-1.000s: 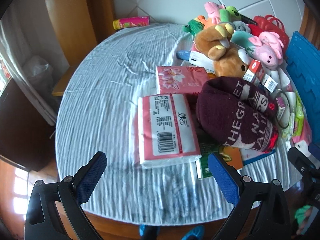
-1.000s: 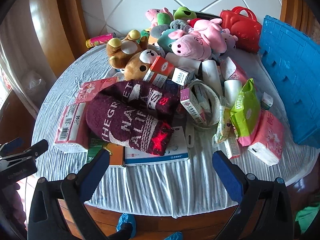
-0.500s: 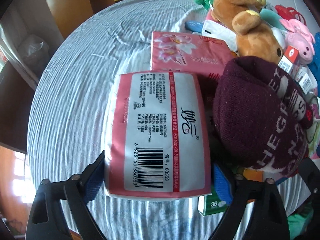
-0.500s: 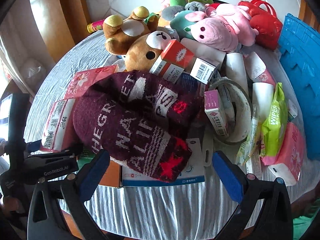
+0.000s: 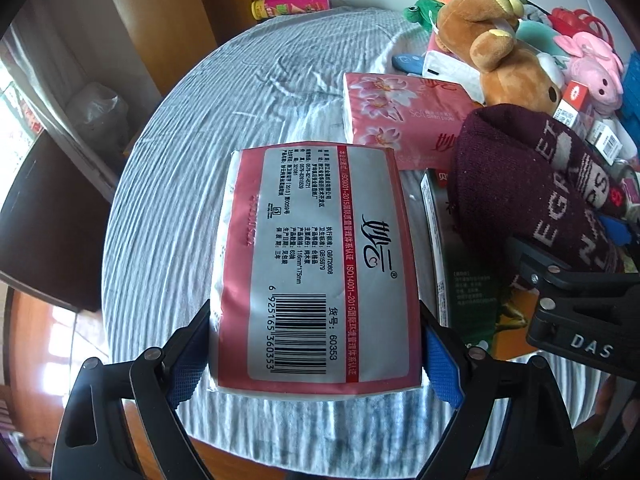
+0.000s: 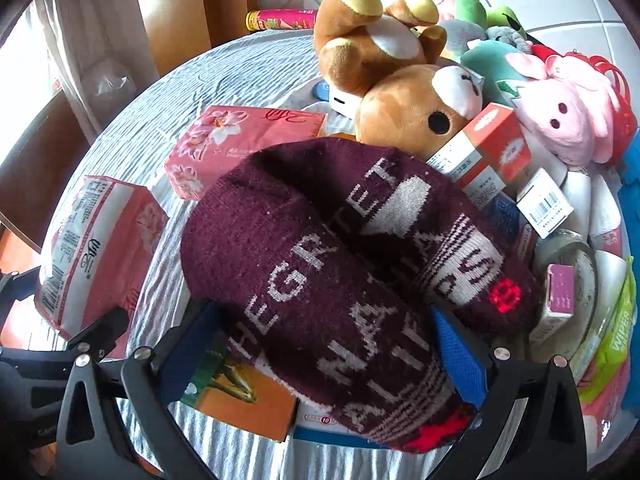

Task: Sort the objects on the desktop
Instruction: 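Lift the tissue pack with the left tool while the right tool lifts the beanie toward the crate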

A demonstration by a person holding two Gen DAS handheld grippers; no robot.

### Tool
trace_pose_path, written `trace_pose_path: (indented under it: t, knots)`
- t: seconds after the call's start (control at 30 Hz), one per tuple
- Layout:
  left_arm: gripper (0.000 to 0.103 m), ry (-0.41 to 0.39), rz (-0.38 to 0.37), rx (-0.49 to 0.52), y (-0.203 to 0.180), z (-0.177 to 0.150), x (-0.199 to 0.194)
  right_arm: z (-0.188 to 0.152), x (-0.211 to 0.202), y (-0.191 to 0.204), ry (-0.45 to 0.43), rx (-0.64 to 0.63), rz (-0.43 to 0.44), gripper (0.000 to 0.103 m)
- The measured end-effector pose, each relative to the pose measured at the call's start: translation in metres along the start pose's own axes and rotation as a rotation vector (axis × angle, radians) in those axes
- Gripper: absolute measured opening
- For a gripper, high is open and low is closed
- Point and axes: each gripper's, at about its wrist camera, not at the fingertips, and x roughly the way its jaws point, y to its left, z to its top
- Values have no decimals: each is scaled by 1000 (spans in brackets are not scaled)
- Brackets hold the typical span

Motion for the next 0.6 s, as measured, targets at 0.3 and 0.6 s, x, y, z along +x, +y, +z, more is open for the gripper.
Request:
trace_pose_path:
  t: [0.3, 0.6]
  knots:
    - [91, -22, 19, -45, -3, -7, -8, -7, 2, -17, 9, 59, 75, 103]
    - [91, -11, 1, -59, -2, -10, 0, -12, -5, -14, -4, 19, 71, 72]
